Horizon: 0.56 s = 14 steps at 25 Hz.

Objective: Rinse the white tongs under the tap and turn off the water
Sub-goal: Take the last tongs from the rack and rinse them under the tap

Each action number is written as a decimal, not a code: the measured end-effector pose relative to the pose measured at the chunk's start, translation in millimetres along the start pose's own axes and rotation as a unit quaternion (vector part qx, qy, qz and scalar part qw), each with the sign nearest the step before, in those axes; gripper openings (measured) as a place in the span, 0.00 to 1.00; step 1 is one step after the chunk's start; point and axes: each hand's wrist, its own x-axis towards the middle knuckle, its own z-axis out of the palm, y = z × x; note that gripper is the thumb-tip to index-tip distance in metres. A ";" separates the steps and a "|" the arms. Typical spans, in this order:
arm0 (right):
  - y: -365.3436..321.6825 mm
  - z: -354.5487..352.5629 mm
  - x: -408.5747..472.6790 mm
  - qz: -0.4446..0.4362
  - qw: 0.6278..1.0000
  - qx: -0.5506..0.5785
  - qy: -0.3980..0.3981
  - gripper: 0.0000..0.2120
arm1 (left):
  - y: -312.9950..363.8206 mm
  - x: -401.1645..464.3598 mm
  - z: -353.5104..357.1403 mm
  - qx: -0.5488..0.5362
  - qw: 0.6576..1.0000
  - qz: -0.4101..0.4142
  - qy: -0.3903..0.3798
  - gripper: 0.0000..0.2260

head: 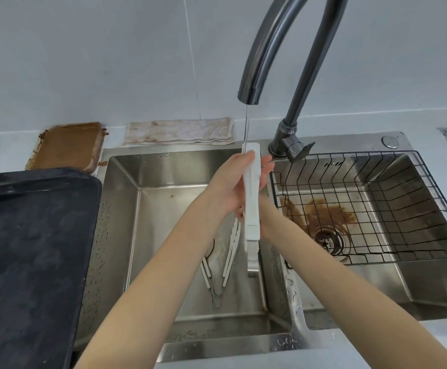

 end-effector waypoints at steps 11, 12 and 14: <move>-20.2 -12.4 7.1 -0.074 0.979 0.114 -0.150 0.16 | -0.7 17.2 -43.1 0.036 0.988 0.031 0.148 0.18; -22.4 -10.7 5.0 -0.071 0.973 0.141 -0.171 0.14 | 0.7 17.5 -50.4 0.025 0.987 0.037 0.156 0.17; -30.8 -6.4 -0.7 -0.061 0.959 0.182 -0.207 0.07 | 0.3 17.8 -63.3 -0.019 0.987 0.027 0.156 0.14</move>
